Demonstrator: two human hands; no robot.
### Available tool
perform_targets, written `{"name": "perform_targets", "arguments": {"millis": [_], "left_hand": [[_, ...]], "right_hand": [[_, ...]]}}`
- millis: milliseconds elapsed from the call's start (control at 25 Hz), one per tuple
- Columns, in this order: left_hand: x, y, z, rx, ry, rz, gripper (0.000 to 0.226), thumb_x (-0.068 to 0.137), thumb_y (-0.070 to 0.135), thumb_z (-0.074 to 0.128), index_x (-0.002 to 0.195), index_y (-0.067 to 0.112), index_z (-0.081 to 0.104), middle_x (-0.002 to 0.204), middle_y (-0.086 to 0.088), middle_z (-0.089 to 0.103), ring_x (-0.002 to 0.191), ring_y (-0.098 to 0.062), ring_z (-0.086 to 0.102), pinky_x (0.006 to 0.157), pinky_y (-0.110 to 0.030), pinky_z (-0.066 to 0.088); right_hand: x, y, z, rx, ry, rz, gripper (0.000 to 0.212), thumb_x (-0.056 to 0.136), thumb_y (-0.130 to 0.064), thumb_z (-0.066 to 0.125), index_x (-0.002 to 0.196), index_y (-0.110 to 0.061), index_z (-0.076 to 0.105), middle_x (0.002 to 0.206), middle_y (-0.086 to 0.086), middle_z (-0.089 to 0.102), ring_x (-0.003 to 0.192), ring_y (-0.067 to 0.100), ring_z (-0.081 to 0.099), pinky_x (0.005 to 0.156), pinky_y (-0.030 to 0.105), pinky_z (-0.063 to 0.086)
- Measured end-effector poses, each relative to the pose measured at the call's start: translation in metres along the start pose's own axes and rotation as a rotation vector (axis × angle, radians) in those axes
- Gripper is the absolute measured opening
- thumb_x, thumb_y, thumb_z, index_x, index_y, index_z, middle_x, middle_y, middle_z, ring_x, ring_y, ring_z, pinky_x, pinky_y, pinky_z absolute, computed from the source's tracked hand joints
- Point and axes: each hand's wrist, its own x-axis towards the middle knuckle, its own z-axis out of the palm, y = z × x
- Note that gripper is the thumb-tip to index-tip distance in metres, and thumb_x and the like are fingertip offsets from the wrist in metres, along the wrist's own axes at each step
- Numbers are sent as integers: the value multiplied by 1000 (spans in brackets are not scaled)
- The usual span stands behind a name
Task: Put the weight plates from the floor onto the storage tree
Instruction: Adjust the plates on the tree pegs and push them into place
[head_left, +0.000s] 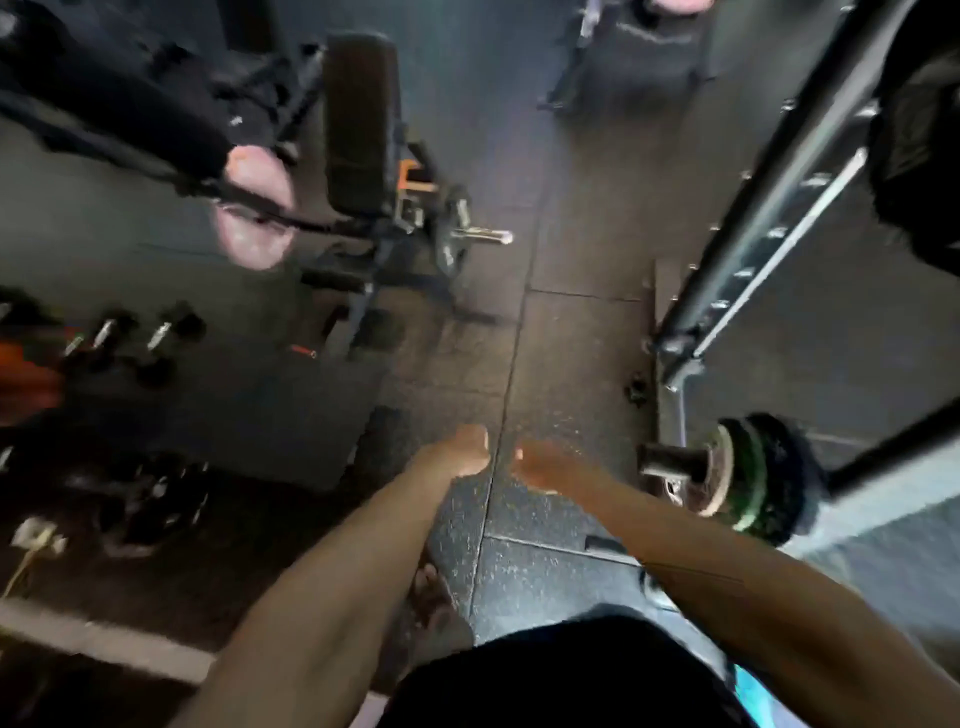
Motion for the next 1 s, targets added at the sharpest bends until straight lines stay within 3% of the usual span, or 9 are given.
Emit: {"name": "perform_targets", "arguments": {"millis": [80,160,320,520,640,840,1000], "left_hand": [[30,10,-45,88,3,82,25,88,3,43,68,5,56,72,-29,59,74,-36,65,58,-30,43],[61,36,-74,147,10,232,24,86,5,43,86,-2,65,93,-31,67,85,-38,68,67,-39,51],[78,110,-88,397,-59,535,28,95,13,46,105,-3,66,106,-24,71,98,-35,68,82,-35,53],[87,204,-54,563,-197,760,19,94,27,53,100,12,64,99,-15,75,88,-27,72,77,-34,56],[78,244,-33,704,-242,910,29,97,28,52,111,5,63,110,-17,71,100,-31,69,85,-36,52],[82,272,-17,885,-346,985,28,99,29,51,116,9,59,101,-15,73,77,-25,68,69,-30,49],[92,282,-9,948,-420,1010,28,99,31,50,113,9,60,108,-18,71,94,-31,70,81,-38,54]], "right_hand": [[11,-10,-12,107,21,84,19,101,-16,47,97,-10,64,96,17,62,97,32,62,76,26,44],[17,-10,-15,276,113,233,29,100,-20,46,103,0,66,109,26,65,104,37,62,83,34,47],[15,15,-11,403,243,442,27,94,-24,47,85,-5,64,103,25,68,96,37,66,69,33,43],[-3,52,13,712,359,663,38,99,-36,48,119,-5,61,123,17,63,112,35,61,93,41,50],[-19,61,19,981,421,746,40,105,-27,38,124,2,57,124,20,60,112,35,58,86,36,43],[-38,67,26,1000,455,982,35,99,-29,48,115,-3,64,97,10,57,88,25,53,78,35,43],[-41,74,22,1103,561,1076,31,98,-23,48,114,-4,65,96,9,57,89,26,54,84,39,47]]}}
